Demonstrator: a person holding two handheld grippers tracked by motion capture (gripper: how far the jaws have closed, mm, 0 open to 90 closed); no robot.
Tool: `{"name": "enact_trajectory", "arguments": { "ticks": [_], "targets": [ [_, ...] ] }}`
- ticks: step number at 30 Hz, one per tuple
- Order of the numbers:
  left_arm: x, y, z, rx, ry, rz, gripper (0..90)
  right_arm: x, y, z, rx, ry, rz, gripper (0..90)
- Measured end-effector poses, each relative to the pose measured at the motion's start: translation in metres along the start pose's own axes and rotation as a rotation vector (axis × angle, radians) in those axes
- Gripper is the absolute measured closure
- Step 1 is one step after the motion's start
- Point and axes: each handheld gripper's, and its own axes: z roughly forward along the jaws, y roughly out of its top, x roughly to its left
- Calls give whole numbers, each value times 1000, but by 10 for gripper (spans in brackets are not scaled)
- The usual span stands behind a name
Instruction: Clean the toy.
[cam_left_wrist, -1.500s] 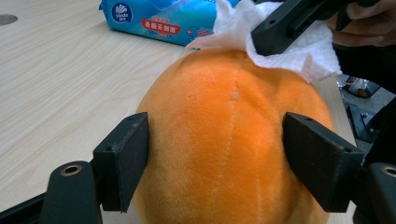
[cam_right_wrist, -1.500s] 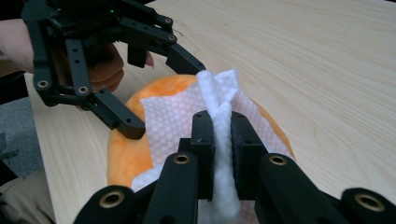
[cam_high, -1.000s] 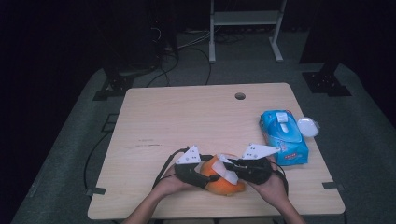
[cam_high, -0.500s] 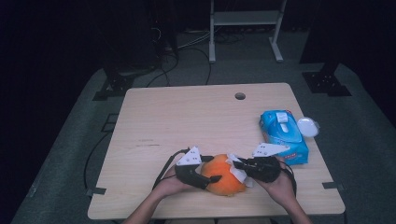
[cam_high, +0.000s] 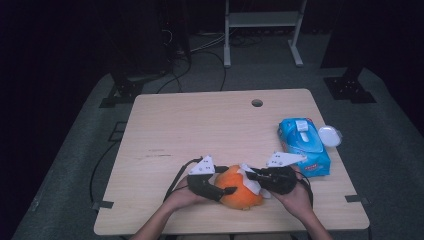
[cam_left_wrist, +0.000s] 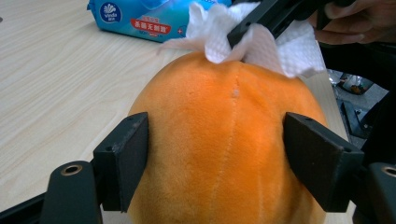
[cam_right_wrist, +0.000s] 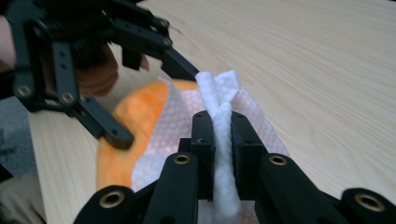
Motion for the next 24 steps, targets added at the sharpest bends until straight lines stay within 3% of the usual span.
{"name": "enact_trajectory", "arguments": {
  "ticks": [4,7,12,16,19,21,23,24],
  "targets": [
    [-3,1,1,6,-1,15,239,7,7,7,-10,28,-16,811],
    [-3,1,0,8,-2,19,241,6,5,7,1,22,-25,811],
    [-6,2,0,11,0,24,241,-3,-2,2,6,1,10,811],
    [-8,5,-3,27,21,30,239,3,0,4,10,-5,-12,814],
    [-7,9,-6,12,18,32,193,7,1,5,18,-4,-23,822],
    [-4,10,-6,-12,-5,-4,175,11,1,7,27,-15,-33,824],
    [-4,10,-6,-18,-11,-12,166,12,0,7,29,-15,-37,825],
    [-1,9,-6,-24,-32,-56,167,13,0,6,39,-6,-45,825]
  ]
}}
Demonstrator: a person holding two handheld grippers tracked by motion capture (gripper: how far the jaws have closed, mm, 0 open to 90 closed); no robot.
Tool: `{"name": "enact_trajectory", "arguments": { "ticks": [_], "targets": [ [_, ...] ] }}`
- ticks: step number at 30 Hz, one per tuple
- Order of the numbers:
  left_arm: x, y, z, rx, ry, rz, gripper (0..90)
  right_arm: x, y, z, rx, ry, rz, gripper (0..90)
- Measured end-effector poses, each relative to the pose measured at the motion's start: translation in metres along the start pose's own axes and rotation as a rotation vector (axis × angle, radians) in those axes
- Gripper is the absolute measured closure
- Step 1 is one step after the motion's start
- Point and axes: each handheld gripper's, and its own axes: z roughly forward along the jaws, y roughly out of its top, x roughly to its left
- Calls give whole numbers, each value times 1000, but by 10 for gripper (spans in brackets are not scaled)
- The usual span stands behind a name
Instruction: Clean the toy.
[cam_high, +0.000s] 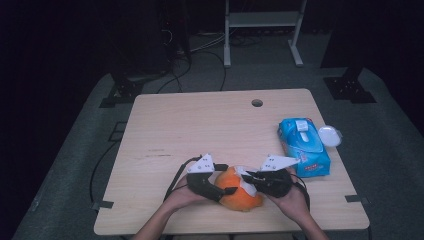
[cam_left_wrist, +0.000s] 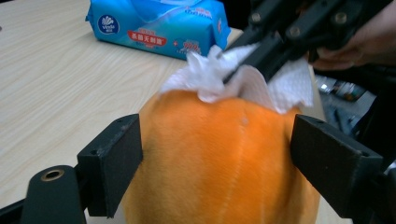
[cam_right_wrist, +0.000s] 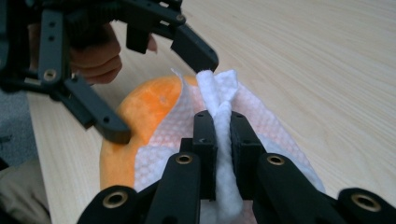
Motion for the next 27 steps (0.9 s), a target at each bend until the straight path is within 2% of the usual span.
{"name": "enact_trajectory", "arguments": {
  "ticks": [1,2,4,5,6,7,9,12,15,19,21,23,27],
  "targets": [
    [0,0,0,0,0,0,189,0,0,0,4,5,-1,825],
    [2,-3,4,48,-6,-35,232,-1,-1,-1,3,11,10,825],
    [-2,-4,7,55,-4,-2,241,-1,2,-3,-31,31,38,825],
    [-2,-4,7,55,-4,-2,242,-1,2,-3,-31,31,38,825],
    [-4,-4,8,53,-4,14,241,6,6,-4,-56,68,24,825],
    [-9,-3,8,59,10,42,241,12,8,-3,-58,69,3,824],
    [-8,-4,6,62,18,51,244,18,10,0,-36,46,-34,821],
    [-3,-6,1,67,16,42,265,9,4,0,-23,26,-14,822],
    [1,-8,-1,72,12,27,276,-4,-3,-6,-23,15,39,822],
    [3,-9,-3,78,5,35,277,-8,-4,-14,-31,-13,44,821],
    [5,-11,-4,79,2,33,277,-6,-3,-16,-41,-3,34,821],
    [9,-14,-8,72,-7,13,276,-5,-4,-16,-32,-1,22,821],
    [12,-16,-10,71,-12,-4,276,-15,-11,-15,1,-27,49,821]
  ]
}}
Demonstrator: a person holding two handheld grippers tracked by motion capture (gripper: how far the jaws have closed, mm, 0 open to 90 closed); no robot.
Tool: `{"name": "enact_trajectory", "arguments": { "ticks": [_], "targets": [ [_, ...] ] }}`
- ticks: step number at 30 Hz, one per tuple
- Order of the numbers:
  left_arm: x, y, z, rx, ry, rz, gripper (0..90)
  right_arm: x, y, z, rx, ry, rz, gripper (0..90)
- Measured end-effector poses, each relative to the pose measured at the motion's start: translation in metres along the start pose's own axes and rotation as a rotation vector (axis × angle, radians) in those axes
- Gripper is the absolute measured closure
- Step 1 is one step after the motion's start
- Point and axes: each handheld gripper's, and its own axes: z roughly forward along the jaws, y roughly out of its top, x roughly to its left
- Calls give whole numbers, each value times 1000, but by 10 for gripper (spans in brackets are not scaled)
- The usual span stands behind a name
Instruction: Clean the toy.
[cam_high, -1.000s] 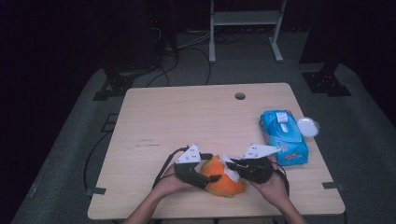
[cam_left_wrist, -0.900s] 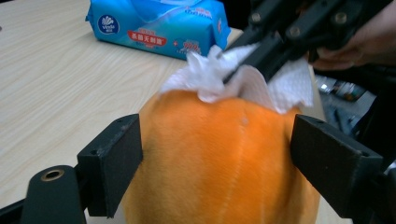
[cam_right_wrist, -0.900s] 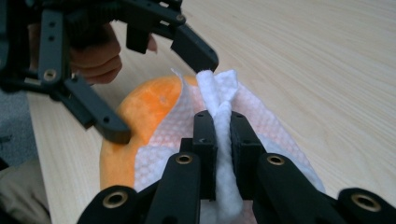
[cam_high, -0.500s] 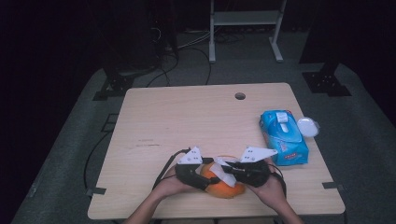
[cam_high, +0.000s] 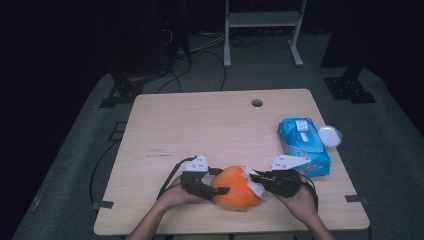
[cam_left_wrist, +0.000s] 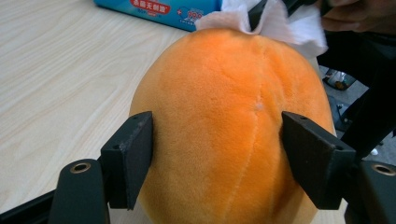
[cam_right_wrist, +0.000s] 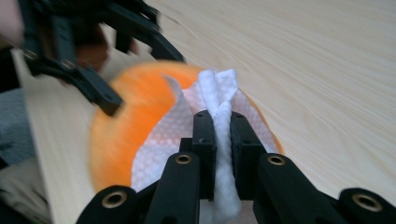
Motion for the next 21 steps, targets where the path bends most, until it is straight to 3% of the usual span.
{"name": "enact_trajectory", "arguments": {
  "ticks": [2,3,4,5,6,7,9,14,16,20,21],
  "targets": [
    [0,0,0,2,0,2,275,-3,-2,-1,5,-5,18,821],
    [-1,0,0,2,-3,1,275,-5,-3,-4,-15,15,48,820],
    [-1,0,0,2,-3,1,275,-2,0,-6,-32,30,45,820],
    [0,-1,1,-3,-7,-5,274,2,3,-8,-48,53,31,820],
    [0,-1,1,-3,-7,-5,274,2,3,-8,-48,53,31,820],
    [1,-1,0,-5,-9,-8,274,11,7,-6,-38,50,-17,820],
    [0,-1,0,-4,-6,-12,274,12,6,-1,-16,43,-32,819],
    [0,0,1,-4,-1,-12,274,-9,-5,-1,22,1,39,819],
    [0,-1,1,-5,-1,-13,274,-11,-6,-4,8,5,59,819],
    [-1,-1,1,-10,2,-8,270,-2,1,-6,-30,50,39,818],
    [-1,-2,2,-16,4,-1,269,4,4,-4,-20,47,5,816]
  ]
}}
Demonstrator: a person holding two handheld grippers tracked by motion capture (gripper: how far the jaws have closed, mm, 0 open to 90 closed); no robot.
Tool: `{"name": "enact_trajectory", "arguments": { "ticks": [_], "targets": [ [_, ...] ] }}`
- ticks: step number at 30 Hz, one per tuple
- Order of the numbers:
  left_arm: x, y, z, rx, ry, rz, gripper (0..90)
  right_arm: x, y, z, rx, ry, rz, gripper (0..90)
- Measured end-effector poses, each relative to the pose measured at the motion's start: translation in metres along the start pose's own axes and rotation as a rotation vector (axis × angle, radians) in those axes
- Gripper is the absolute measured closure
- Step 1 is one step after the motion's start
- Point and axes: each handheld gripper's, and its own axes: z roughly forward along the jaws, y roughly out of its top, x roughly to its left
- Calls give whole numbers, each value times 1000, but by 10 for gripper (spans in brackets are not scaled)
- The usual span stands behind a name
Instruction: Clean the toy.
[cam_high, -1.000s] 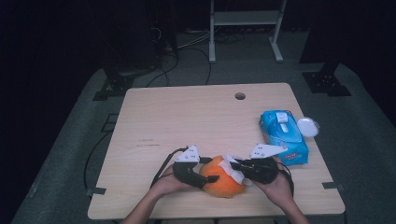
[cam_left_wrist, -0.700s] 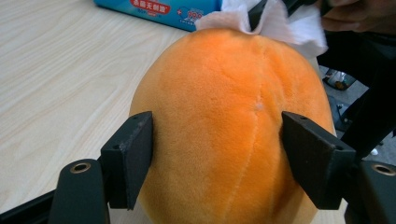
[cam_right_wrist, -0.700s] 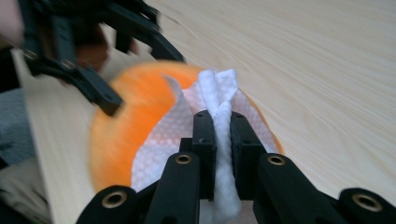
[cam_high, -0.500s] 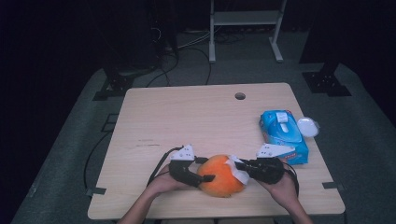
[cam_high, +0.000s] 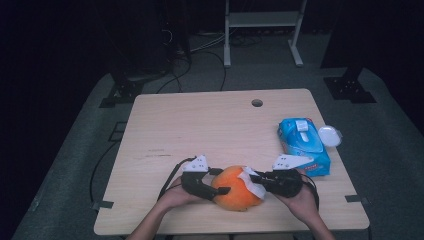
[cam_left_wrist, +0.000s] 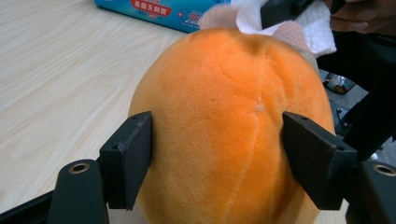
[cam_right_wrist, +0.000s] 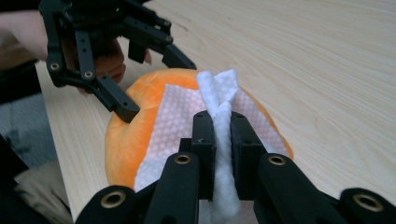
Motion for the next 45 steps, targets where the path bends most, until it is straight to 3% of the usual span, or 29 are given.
{"name": "enact_trajectory", "arguments": {
  "ticks": [5,7,10,13,16,19,21,24,28,31,34,36,39,42,45],
  "targets": [
    [-1,1,1,-3,6,7,268,-9,-6,3,23,-14,24,816],
    [-1,0,1,-5,4,7,268,-13,-6,0,19,-21,58,817],
    [-2,0,3,-12,1,6,267,-2,2,-2,-18,9,29,816],
    [-3,2,2,-5,14,21,263,6,6,3,-4,6,-15,815],
    [-6,8,0,-6,39,32,254,-1,1,4,16,-12,-2,816],
    [-8,9,1,10,29,50,276,-9,-4,1,40,-42,26,816],
    [-7,7,1,13,18,42,283,-11,-4,-1,37,-50,41,816],
    [-5,6,0,16,17,42,285,-6,1,-3,9,-30,26,815],
    [-4,4,-1,7,11,38,284,-5,-1,1,32,-29,16,816],
    [-3,3,0,3,9,31,284,-10,-6,2,65,-70,17,815],
    [-3,4,0,2,8,36,282,-8,-3,-1,37,-62,22,815],
    [-4,3,2,-3,7,33,281,-3,3,-2,-6,-21,25,815],
    [-4,4,2,-2,8,38,280,3,6,2,9,-13,-10,814],
    [-5,6,0,-5,19,34,278,-3,0,5,25,-8,10,814],
    [-7,9,-2,6,27,44,281,-10,-5,2,59,-67,16,815]
  ]
}}
